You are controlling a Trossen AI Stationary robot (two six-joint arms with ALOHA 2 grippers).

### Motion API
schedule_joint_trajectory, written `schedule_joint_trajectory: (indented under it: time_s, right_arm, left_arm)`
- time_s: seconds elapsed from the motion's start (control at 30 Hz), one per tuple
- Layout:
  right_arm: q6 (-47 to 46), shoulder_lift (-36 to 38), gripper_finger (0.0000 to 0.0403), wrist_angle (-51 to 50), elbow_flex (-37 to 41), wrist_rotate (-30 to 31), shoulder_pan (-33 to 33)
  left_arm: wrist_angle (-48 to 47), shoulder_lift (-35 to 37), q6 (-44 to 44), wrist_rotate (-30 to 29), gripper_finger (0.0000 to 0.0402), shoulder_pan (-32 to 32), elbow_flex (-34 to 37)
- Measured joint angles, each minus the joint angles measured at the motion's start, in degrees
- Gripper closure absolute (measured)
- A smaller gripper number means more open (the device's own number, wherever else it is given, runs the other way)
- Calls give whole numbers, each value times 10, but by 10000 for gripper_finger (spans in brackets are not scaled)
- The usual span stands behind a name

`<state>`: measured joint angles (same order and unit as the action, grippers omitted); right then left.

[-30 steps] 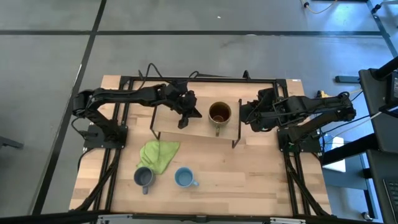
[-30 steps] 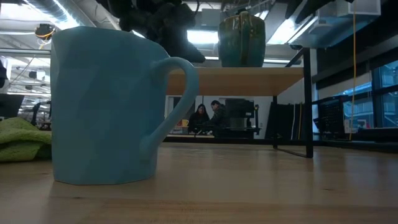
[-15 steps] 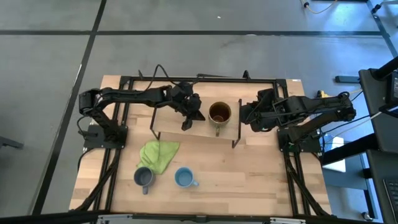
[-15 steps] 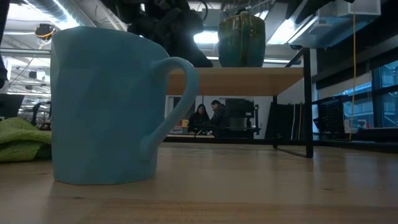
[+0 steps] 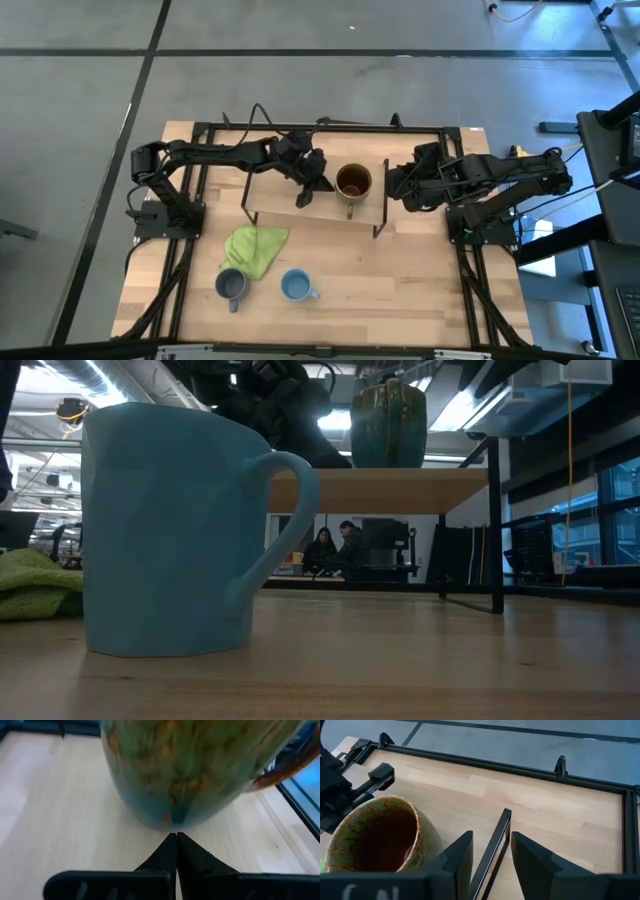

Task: Stack small to large cups/mugs on shelf
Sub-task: Adjust the shelf, then put the blue mug on the shelf

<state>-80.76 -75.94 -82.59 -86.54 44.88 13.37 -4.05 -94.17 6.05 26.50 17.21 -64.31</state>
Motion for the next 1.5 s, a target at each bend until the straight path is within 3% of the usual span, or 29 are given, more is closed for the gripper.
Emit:
schedule_joint_trajectory:
  time_s: [0.17, 0.43, 0.63, 0.93, 1.13, 1.3, 1.4, 1.5]
  right_arm:
    - [0, 0, 268, 0, 0, 0, 0]
    - [0, 0, 268, -23, 0, 0, 0]
    - [0, 0, 268, -49, 0, 0, 0]
    - [0, 0, 268, -47, 0, -15, 0]
    - [1, 0, 268, -34, 0, -8, 21]
    - [1, 0, 268, -34, 0, 30, 49]
    - [0, 0, 268, -34, 0, 30, 59]
    - [-17, 0, 268, -35, 0, 18, 61]
  left_arm:
    - [5, 0, -12, 2, 402, 2, 0]
    - [-147, 17, 25, 6, 401, 17, -2]
    - [-264, 85, 44, -44, 401, 3, 2]
    - [-245, 124, 33, -72, 401, 12, 1]
    - [-230, 160, 40, -71, 401, -22, 0]
    - [-323, 213, 49, -68, 401, -35, 0]
    - [-402, 241, 50, -42, 402, -57, 0]
    - [-442, 245, 49, -55, 401, -99, 1]
